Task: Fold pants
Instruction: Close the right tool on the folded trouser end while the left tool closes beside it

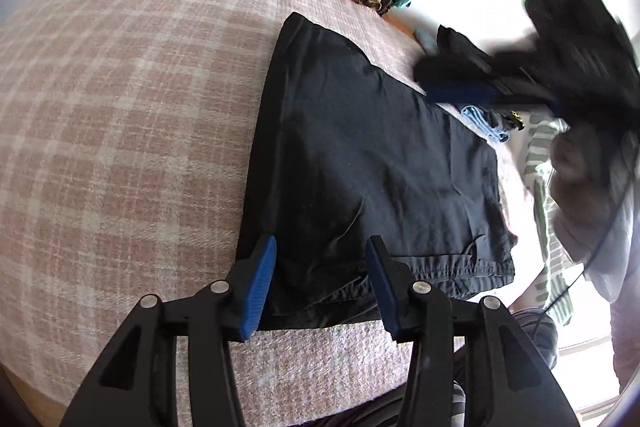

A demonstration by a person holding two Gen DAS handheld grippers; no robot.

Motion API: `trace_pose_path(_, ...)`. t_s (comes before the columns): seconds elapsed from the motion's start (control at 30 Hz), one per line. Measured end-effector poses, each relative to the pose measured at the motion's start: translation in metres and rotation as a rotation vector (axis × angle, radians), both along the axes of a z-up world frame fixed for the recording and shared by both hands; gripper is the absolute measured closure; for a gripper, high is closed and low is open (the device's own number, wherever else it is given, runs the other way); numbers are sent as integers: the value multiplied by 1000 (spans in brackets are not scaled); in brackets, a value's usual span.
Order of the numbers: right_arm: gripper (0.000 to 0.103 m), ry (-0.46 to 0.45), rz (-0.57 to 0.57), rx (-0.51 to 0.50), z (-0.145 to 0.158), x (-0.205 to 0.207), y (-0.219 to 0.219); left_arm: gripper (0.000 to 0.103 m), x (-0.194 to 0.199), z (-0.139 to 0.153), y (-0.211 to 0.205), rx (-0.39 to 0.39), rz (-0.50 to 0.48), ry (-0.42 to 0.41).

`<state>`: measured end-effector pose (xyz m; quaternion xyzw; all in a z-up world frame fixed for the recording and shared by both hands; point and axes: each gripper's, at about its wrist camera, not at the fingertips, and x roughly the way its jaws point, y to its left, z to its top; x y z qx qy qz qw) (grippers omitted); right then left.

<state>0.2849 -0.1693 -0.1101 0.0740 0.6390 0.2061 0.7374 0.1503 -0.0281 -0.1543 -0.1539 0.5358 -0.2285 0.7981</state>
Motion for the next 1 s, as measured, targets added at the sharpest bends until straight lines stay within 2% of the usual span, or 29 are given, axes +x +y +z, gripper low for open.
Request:
trace_pose_path(0.1, 39, 51, -15, -20, -16, 19, 25, 59, -2, 1, 0, 2, -14, -7)
trace_pose_path(0.3, 39, 65, 26, -238, -39, 38, 68, 59, -9, 6, -5, 57, -69, -49)
trace_pose_path(0.5, 39, 85, 65, -360, -57, 40, 87, 59, -13, 10, -2, 132, -90, -92)
trace_pose_path(0.53, 42, 87, 71, -376, -60, 39, 89, 59, -12, 10, 1, 132, -82, -90)
trace_pose_path(0.57, 51, 86, 75, -391, -62, 38, 90, 59, -10, 10, 4, 128, -75, -81)
trace_pose_path(0.6, 54, 86, 81, -417, -65, 36, 90, 59, -6, 7, 8, 120, -62, -60)
trace_pose_path(0.67, 68, 85, 91, -408, -66, 32, 91, 59, -2, 4, 13, 99, -57, -35)
trace_pose_path(0.77, 89, 102, 72, -336, -65, 28, 87, 59, 5, 0, 18, 82, -58, -16)
trace_pose_path(0.87, 95, 93, 53, -285, -56, 27, 78, 59, 12, -3, 19, 49, -47, 3)
trace_pose_path(1.0, 97, 70, 43, -224, -43, 22, 65, 59, 18, -6, 17, -25, -31, 27)
